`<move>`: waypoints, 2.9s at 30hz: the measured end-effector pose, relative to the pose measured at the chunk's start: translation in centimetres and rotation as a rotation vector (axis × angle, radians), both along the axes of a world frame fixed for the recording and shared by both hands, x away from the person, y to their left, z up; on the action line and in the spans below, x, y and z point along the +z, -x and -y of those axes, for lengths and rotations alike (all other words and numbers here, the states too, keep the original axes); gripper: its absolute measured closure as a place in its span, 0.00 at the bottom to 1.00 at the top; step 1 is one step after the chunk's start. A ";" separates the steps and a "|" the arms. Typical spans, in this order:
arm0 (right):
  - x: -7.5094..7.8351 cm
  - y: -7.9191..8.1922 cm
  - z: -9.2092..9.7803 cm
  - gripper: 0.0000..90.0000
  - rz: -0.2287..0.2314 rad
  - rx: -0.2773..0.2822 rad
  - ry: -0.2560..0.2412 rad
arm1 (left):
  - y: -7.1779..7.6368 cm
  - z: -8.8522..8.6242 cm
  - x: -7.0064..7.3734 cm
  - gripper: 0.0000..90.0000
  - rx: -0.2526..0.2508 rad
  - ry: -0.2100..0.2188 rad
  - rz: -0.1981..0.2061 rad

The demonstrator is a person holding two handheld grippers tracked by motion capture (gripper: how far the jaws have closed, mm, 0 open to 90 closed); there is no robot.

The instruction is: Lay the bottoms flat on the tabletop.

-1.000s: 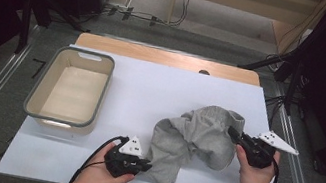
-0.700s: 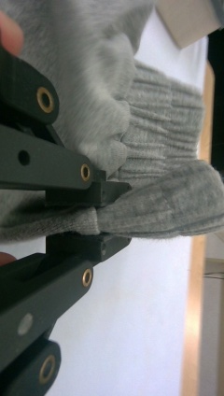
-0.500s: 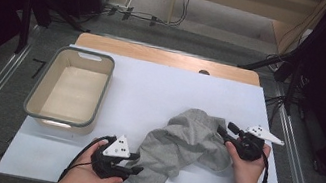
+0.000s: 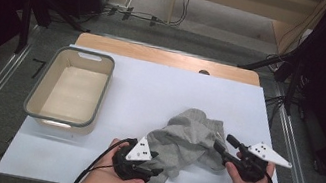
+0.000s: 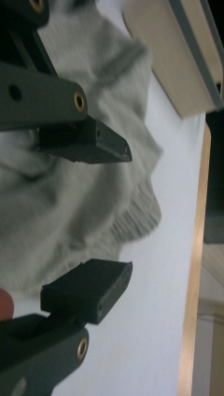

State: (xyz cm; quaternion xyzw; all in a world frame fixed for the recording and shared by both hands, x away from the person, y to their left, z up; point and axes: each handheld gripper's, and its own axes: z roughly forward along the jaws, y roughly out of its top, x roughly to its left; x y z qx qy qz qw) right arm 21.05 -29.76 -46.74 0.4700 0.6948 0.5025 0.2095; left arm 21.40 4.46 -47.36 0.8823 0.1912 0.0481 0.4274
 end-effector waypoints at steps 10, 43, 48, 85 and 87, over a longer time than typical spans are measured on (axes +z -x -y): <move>-3.0 2.6 -1.8 0.49 -0.092 0.033 0.102 | -0.6 2.4 -2.4 0.41 0.059 -0.054 -0.018; -2.9 0.5 4.2 0.84 -0.072 -0.111 0.124 | 0.8 -3.0 -1.0 0.93 -0.118 0.032 -0.081; -2.9 1.0 4.4 0.62 -0.068 -0.074 0.076 | 0.2 -3.6 0.2 0.65 -0.054 0.112 -0.052; -4.8 3.6 7.1 0.86 -0.269 -0.069 0.173 | -9.2 4.0 -2.7 0.43 0.193 0.037 -0.142; -4.9 4.0 7.6 0.86 -0.278 -0.088 0.198 | -9.1 4.0 -2.8 0.43 0.183 0.035 -0.146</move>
